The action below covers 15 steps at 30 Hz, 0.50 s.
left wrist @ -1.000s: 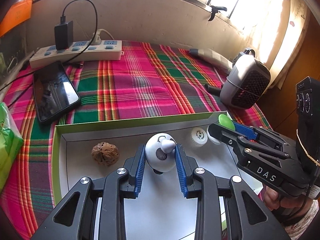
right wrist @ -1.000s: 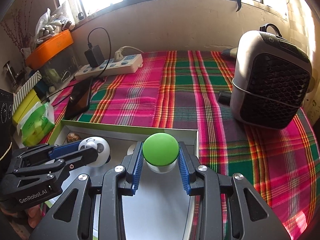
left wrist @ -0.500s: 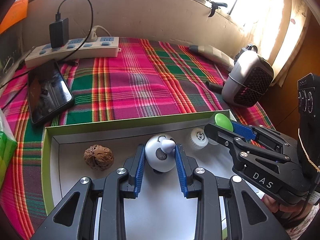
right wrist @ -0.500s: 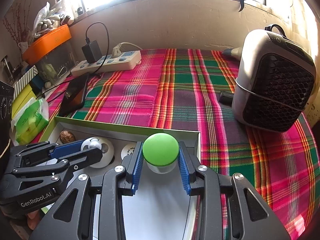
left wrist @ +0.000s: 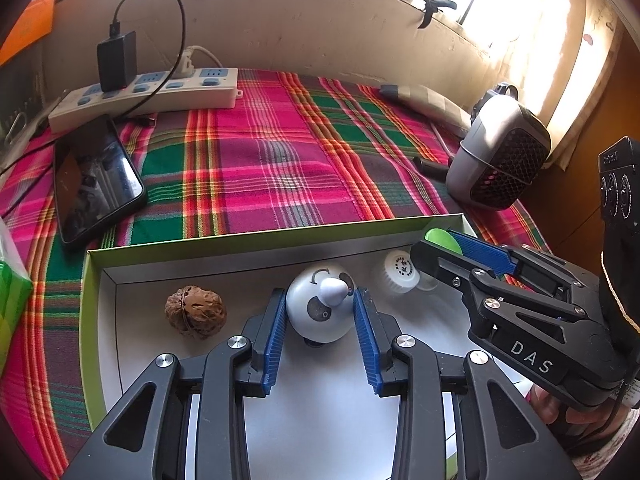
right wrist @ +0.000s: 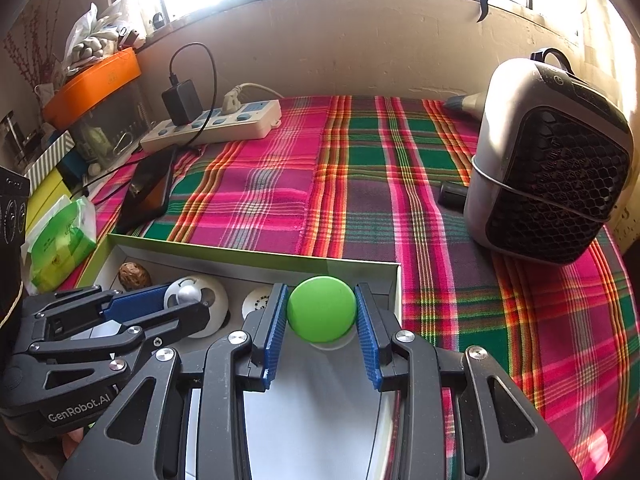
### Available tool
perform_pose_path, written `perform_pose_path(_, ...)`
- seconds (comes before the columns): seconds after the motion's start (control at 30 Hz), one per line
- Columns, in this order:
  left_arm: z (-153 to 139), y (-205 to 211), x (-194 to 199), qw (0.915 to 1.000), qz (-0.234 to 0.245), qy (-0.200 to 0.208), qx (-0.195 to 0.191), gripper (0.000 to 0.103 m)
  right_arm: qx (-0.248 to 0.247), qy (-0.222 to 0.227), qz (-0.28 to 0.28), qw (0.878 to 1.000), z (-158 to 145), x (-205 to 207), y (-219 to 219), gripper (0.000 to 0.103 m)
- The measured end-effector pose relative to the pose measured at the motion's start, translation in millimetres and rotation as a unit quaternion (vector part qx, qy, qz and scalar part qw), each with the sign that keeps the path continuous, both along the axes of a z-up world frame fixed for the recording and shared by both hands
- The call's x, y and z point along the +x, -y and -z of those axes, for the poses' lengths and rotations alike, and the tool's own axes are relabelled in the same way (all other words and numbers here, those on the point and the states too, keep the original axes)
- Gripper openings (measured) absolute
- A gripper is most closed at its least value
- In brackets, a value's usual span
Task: Organize objects
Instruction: 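Open both tools to set the toy and mushroom down in the box lid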
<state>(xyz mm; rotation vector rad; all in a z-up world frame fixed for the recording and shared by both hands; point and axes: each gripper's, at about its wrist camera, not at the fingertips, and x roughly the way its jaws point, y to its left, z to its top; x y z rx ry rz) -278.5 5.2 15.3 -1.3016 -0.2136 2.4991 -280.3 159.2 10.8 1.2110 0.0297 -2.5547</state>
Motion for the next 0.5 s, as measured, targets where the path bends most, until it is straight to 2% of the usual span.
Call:
perform_pose_path(0.17, 0.1, 1.4, -0.2, 1.0000, -0.003, 0.001, 0.002, 0.034, -0.001, 0.000, 0.000, 1.000, -0.3, -0.3, 0.1, 0.037)
perform_pose_path(0.3, -0.1, 2.5, 0.4, 1.0000, -0.005, 0.001, 0.001, 0.034, -0.003, 0.000, -0.003, 1.000, -0.3, 0.3, 1.6, 0.043)
perform_pose_path(0.5, -0.2, 4.5, 1.4, 1.0000, -0.009, 0.000, 0.002, 0.035, -0.008, 0.000, 0.000, 1.000, -0.6, 2.7, 0.3, 0.044)
